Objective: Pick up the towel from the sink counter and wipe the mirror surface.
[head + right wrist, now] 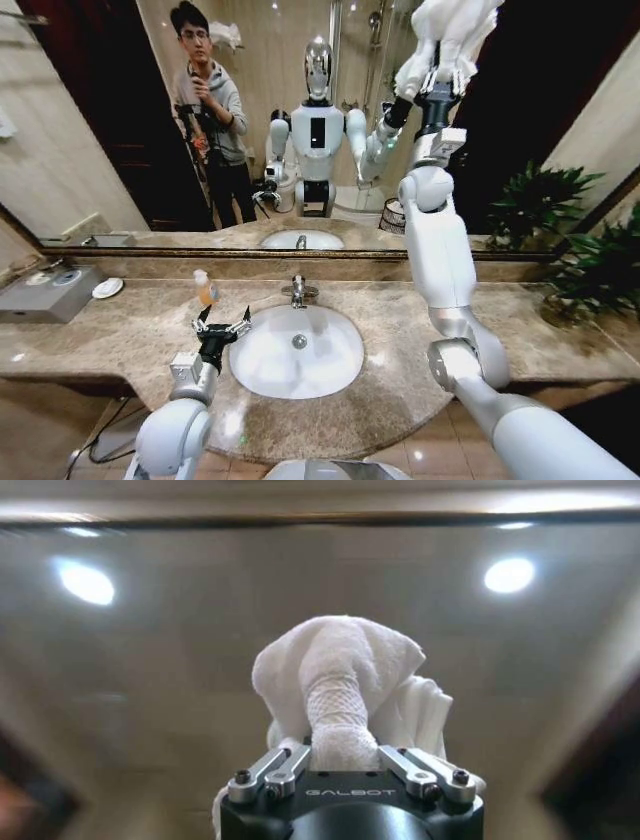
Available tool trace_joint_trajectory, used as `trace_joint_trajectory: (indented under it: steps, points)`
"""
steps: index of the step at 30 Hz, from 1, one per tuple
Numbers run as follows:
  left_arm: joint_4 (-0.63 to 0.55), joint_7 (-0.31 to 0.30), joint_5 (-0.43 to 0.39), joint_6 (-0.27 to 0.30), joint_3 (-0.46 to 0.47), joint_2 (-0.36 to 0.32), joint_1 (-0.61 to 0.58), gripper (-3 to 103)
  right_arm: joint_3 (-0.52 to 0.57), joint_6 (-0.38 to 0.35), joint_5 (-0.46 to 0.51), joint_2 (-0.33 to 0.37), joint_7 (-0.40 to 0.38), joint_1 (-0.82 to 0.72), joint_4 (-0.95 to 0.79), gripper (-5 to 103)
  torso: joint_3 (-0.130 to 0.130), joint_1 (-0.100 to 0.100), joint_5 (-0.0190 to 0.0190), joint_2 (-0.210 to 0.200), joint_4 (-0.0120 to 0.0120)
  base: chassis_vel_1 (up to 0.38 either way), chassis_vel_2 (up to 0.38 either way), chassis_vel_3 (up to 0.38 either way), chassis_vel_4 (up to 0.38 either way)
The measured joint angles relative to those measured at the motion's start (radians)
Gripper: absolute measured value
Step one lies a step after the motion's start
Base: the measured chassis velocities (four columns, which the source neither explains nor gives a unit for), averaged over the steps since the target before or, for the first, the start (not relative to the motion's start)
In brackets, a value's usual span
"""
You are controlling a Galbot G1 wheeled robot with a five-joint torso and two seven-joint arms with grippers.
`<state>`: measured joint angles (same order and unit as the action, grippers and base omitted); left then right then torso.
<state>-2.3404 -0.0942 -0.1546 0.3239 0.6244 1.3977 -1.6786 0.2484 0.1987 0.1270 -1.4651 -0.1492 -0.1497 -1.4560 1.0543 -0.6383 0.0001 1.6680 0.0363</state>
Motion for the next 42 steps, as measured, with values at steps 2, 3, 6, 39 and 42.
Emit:
trace_joint_trajectory:
  steps: [2,3,6,39,42]
  points:
    - [0.0,0.0,0.0,0.0,0.0,0.0,0.0,100,-0.072,0.026,0.016,-0.014,0.047,-0.002,-0.021,18,0.0,0.0,-0.0003,0.0,0.0006,0.0,0.0,0.0,0.0]
    - [0.0,0.0,0.0,0.0,0.0,0.0,0.0,100,-0.072,0.026,0.016,-0.014,0.047,-0.002,-0.021,18,0.0,0.0,-0.0003,0.0,0.0006,0.0,0.0,0.0,0.0]
    - [0.0,0.0,0.0,0.0,0.0,0.0,0.0,100,-0.18,0.081,0.028,-0.019,0.115,-0.028,-0.057,18,0.0,0.0,-0.0008,0.0,0.0008,0.0,0.0,0.0,0.0]
    - [0.0,0.0,0.0,0.0,0.0,0.0,0.0,100,-0.131,0.023,0.041,0.016,0.061,-0.047,-0.108,18,-0.001,0.001,-0.0009,0.0,-0.0002,0.07,0.063,-0.063,-0.059]
    - [0.0,0.0,0.0,0.0,0.0,0.0,0.0,100,-0.13,0.004,0.014,-0.025,0.018,-0.013,-0.061,18,-0.001,0.001,-0.0008,0.0,0.0,0.091,0.074,-0.045,-0.078]
